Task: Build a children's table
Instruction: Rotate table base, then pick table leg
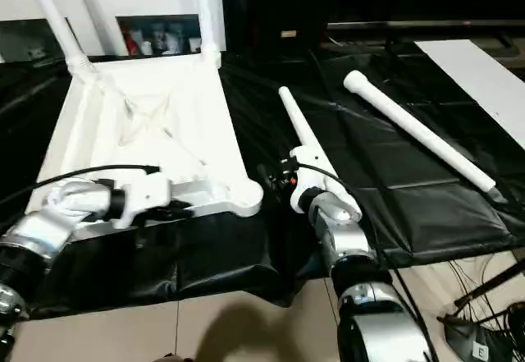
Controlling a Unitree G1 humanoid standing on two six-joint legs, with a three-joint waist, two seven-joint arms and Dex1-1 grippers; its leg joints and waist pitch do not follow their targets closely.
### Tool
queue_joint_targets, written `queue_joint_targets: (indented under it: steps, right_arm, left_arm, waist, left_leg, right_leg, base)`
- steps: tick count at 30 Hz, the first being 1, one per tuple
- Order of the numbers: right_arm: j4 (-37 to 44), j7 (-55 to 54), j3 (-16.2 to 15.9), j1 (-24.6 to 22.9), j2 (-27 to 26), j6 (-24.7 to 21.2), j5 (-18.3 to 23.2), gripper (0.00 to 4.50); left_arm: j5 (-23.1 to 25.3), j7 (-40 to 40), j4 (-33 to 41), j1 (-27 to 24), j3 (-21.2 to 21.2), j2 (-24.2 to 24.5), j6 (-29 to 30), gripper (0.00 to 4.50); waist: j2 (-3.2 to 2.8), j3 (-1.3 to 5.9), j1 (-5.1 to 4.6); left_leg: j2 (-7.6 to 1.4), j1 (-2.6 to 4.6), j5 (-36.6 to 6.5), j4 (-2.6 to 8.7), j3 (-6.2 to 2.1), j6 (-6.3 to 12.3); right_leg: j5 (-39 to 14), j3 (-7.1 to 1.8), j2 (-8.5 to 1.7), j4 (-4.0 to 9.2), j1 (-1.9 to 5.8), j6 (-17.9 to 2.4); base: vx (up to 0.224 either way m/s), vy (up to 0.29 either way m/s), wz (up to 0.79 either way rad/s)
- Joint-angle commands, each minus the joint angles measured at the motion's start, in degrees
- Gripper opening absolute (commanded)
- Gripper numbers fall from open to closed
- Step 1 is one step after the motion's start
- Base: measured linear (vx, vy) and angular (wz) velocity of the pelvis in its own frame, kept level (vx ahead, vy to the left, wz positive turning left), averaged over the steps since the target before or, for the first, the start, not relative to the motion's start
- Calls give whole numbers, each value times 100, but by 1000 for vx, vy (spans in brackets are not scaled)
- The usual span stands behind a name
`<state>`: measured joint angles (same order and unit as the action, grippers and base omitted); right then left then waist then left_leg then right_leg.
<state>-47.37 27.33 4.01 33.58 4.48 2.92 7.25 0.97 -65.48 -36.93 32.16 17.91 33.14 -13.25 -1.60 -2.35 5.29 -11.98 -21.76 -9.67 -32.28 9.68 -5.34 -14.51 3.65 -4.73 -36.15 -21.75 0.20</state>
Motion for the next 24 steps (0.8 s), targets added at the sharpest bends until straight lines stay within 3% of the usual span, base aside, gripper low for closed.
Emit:
queue_joint_targets:
  steps: [1, 3, 5, 9, 11, 16, 17, 18, 20, 21, 22, 23, 24]
  right_arm:
    - [448, -53, 10, -69, -29, -224, 139, 275]
    - [805, -135, 9, -84, -13, -339, 149, 275]
    - [937, -250, 16, -63, 8, -392, 110, 275]
    - [1391, -927, -89, 162, 284, -1223, -420, 275]
    - [1363, -1055, -187, 450, 529, -2008, -667, 275]
    - [762, -1315, 130, 1201, 988, -2531, -503, 313]
    - [760, -1316, 131, 1203, 989, -2531, -503, 322]
    - [283, -1275, 99, 1523, 1140, -2806, -508, 334]
    - [-53, -1192, 3, 1775, 1238, -3170, -627, 350]
    - [-250, -1117, -57, 1902, 1274, -3401, -682, 350]
    - [-473, -1025, -89, 2023, 1299, -3561, -698, 376]
    - [-607, -966, -102, 2103, 1311, -3687, -706, 376]
    - [-843, -820, -166, 2217, 1336, -3843, -745, 376]
  left_arm:
    - [-173, 8, 136, -22, -277, 167, -313, 82]
    - [-398, 94, 274, -51, -518, 224, -303, 97]
    - [-514, 86, 364, -74, -598, 252, -227, 99]
    - [-773, 175, 817, -144, -910, 298, 420, 99]
    - [-822, 218, 1047, -163, -973, 295, 864, 99]
    - [-962, 653, 1413, -111, -1045, 9, 1451, 100]
    - [-963, 654, 1414, -111, -1046, 8, 1453, 100]
    - [-1083, 812, 1661, -155, -1051, -135, 1806, 100]
    - [-1146, 782, 1946, -256, -993, -204, 2108, 100]
    - [-1156, 730, 2054, -300, -945, -213, 2203, 100]
    - [-1171, 674, 2134, -331, -897, -222, 2269, 100]
    - [-1175, 647, 2203, -352, -873, -227, 2338, 100]
    - [-1196, 582, 2316, -375, -821, -220, 2444, 100]
  waist:
    - [-68, 439, 23]
    - [-78, 431, 28]
    - [-88, 420, 36]
    - [-108, 377, 30]
    - [-112, 372, 29]
    - [-99, 391, 35]
    - [-119, 392, 44]
    - [-211, 420, 45]
    - [-135, 425, 21]
    - [-138, 426, 26]
    - [-107, 427, 20]
    - [-114, 432, 17]
    - [-72, 428, 12]
  left_leg:
    - [-75, 94, -127, 220, 0, 198]
    - [-64, 78, 17, 196, 9, 292]
    - [-78, 84, -176, 217, 5, 259]
    - [-76, 119, -338, 250, 13, -22]
    - [-60, 116, -400, 256, 12, -156]
    - [-35, 99, -317, 217, 20, -242]
    - [-27, 85, -283, 208, 19, -232]
    - [-16, 89, -200, 185, 8, -245]
    - [3, 61, -71, 161, 12, -206]
    - [9, 45, -5, 144, 18, -136]
    - [15, 40, -10, 138, 26, -70]
    - [14, 29, -9, 136, 17, -49]
    - [7, 24, -9, 133, 26, 3]
  right_leg:
    - [2124, -198, -225, 213, 297, -1325]
    - [2466, -185, -207, 187, 273, -1322]
    - [2236, -181, -231, 202, 264, -1296]
    - [1593, -208, -221, 251, 253, -1275]
    - [1386, -213, -212, 261, 274, -1230]
    - [1581, -234, -215, 253, 298, -1243]
    - [1651, -232, -214, 241, 304, -1238]
    - [1865, -218, -207, 206, 310, -1248]
    - [2177, -205, -167, 199, 345, -1374]
    - [2310, -200, -167, 184, 345, -1412]
    - [2307, -195, -158, 187, 351, -1429]
    - [2288, -192, -169, 175, 362, -1458]
    - [2229, -194, -172, 187, 360, -1475]
  base:
    - [0, 0, 0]
    - [0, 0, 0]
    - [0, 0, 0]
    - [0, 0, 0]
    - [0, 0, 0]
    - [0, 0, 0]
    - [0, 0, 0]
    - [0, 0, 0]
    - [0, 0, 0]
    - [0, 0, 0]
    - [0, 0, 0]
    - [0, 0, 0]
    - [0, 0, 0]
